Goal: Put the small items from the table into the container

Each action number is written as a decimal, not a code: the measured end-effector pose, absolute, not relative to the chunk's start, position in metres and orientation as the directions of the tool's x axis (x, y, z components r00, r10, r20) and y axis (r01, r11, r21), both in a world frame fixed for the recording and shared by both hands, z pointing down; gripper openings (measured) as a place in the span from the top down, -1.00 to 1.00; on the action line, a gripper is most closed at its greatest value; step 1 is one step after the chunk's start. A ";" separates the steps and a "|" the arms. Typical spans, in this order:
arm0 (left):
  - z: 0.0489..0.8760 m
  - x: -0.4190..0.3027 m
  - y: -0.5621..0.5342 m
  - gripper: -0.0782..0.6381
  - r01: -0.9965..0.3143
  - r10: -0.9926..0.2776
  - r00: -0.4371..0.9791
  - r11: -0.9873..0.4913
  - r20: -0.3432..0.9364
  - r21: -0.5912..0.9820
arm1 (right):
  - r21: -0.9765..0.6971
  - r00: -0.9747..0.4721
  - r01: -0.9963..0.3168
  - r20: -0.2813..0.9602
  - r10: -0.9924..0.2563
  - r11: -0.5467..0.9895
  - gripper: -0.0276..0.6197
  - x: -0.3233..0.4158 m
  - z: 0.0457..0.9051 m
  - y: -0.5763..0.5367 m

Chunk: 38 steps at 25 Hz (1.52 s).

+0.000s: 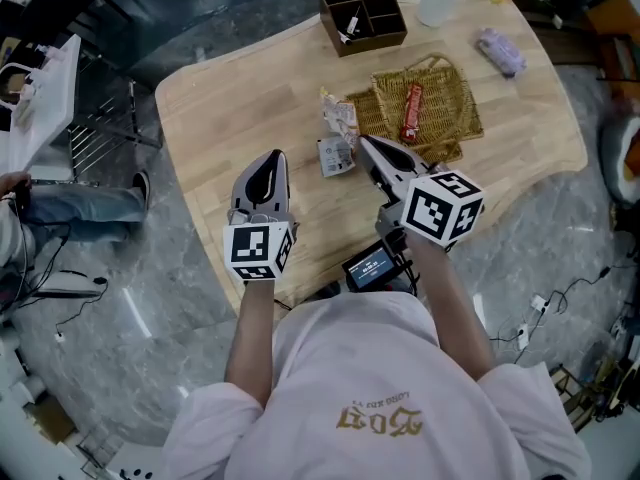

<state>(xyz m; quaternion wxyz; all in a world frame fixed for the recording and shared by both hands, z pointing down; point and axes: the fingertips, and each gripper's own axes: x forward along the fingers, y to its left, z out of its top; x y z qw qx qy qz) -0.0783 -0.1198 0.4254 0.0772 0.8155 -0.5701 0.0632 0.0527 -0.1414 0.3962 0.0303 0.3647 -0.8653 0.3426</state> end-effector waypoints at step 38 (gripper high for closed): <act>0.386 0.003 -0.157 0.76 -0.873 -0.866 0.487 -0.483 0.116 0.062 | -0.416 -0.427 -0.861 0.277 -0.861 0.293 0.65 0.159 0.379 -0.167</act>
